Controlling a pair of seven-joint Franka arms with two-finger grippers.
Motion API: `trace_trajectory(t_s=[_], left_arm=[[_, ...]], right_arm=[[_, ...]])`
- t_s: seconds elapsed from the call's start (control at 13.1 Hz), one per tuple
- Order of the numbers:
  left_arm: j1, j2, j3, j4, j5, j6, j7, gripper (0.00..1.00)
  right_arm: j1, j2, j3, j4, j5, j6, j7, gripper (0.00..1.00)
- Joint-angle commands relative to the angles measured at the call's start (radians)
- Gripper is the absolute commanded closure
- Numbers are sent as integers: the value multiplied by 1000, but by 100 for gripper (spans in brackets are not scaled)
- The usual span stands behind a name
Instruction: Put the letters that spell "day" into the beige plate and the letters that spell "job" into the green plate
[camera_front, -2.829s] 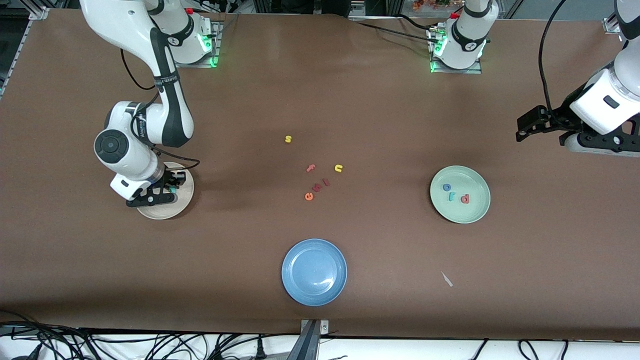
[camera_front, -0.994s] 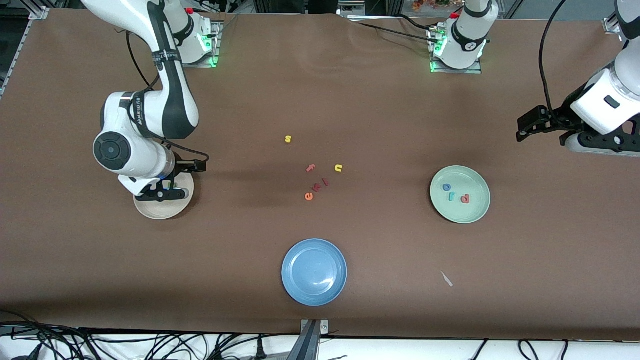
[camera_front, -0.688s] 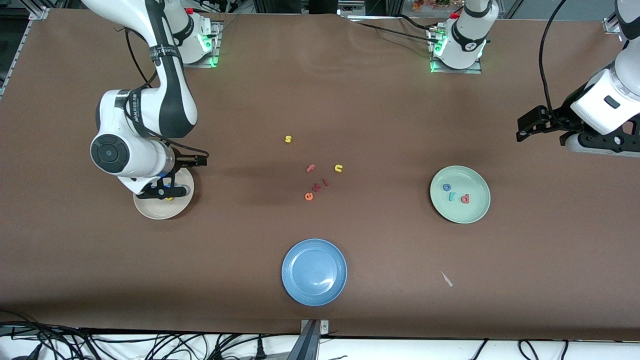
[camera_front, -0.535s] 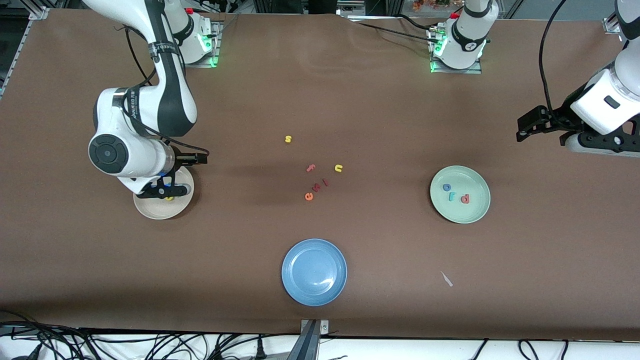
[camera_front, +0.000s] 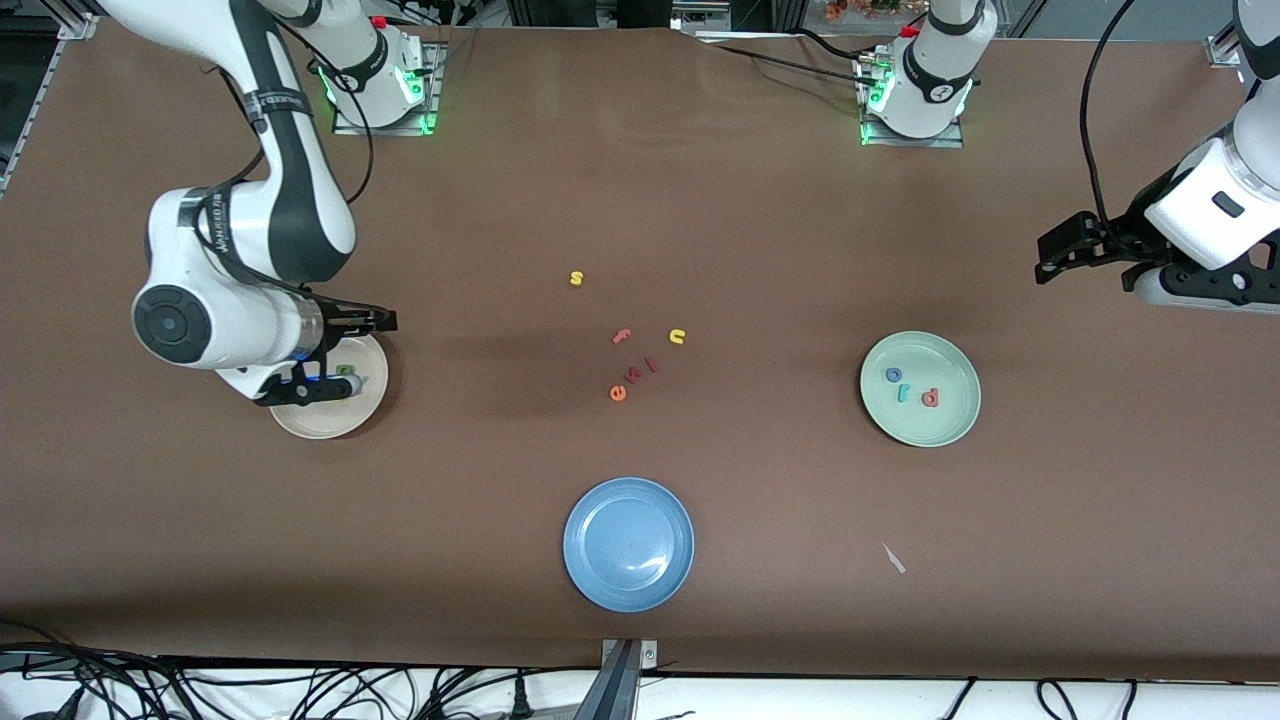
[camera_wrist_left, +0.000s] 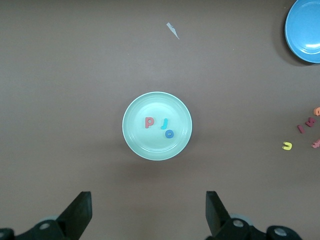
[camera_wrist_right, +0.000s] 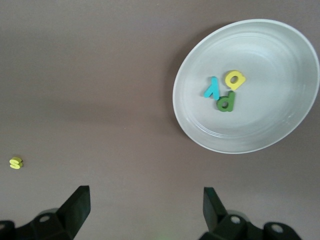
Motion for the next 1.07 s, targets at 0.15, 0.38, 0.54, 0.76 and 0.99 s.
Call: trace_trajectory(t_s=[0.15, 0.38, 0.54, 0.76, 0.99], left_arm=[[6, 7, -1, 20, 10, -7, 18, 0], [6, 9, -3, 20, 10, -7, 18, 0], [6, 9, -3, 22, 11, -7, 20, 0], [6, 9, -3, 20, 10, -7, 20, 0], [6, 9, -3, 22, 11, -7, 18, 0]], right_arm=[[-151, -58, 136, 32, -55, -23, -19, 0], [-196, -110, 156, 29, -76, -15, -28, 0], [-236, -156, 193, 29, -115, -17, -23, 0], [-259, -181, 196, 31, -112, -15, -19, 0], [-259, -201, 203, 31, -170, -12, 4, 0]])
